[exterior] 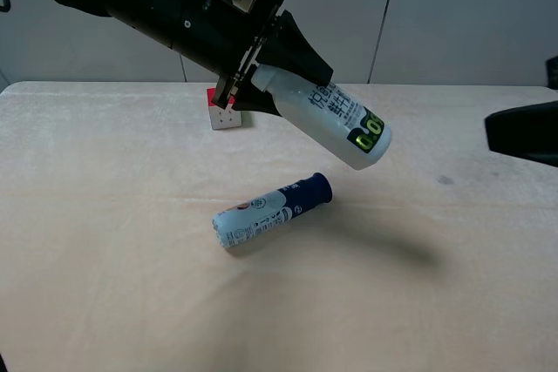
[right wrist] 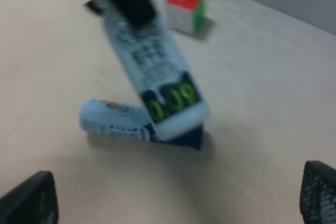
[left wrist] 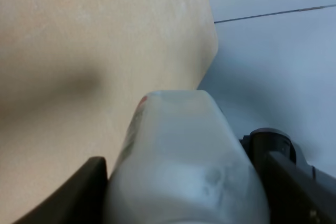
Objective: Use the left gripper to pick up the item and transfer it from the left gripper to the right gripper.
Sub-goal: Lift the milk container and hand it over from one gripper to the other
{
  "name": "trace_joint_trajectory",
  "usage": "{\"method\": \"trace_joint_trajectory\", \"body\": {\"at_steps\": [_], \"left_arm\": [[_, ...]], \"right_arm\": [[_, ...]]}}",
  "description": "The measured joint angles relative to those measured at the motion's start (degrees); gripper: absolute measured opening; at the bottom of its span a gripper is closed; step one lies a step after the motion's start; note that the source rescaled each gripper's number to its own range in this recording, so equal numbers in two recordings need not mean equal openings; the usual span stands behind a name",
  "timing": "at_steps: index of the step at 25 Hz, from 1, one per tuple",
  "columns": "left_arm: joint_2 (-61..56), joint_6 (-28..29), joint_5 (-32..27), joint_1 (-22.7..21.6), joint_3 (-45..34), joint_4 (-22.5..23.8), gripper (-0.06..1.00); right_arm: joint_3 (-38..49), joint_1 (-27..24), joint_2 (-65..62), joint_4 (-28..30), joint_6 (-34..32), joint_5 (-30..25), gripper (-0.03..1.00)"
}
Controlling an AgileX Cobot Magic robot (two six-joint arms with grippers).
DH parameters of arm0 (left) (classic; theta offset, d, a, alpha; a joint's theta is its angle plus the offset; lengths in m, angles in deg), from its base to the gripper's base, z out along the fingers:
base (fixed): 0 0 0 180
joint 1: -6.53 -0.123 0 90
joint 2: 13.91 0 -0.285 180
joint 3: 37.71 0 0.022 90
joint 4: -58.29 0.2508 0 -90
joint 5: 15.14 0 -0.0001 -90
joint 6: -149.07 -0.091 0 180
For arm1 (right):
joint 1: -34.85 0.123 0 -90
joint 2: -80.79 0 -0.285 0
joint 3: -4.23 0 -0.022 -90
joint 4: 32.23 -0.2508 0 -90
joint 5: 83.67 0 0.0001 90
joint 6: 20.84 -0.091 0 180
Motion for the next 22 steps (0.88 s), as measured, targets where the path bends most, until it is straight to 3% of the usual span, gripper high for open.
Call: {"method": "trace_joint_trajectory", "body": {"at_steps": [4, 9, 22], "left_arm": [[0.0, 0.0, -0.05, 0.0, 0.0, -0.08, 0.05], [0.0, 0.0, -0.17, 0.0, 0.0, -0.26, 0.05], [0.0, 0.0, -0.21, 0.0, 0.0, -1.03, 0.05]], "right_arm": [[-3.13, 6.56, 8.05, 2.23, 2.26, 1.67, 1.0], [-6.54, 10.91, 17.58, 5.07, 2.6, 4.02, 1.0], [-9.05, 11.48, 32.61, 11.62, 2.66, 10.86, 1.0]]}}
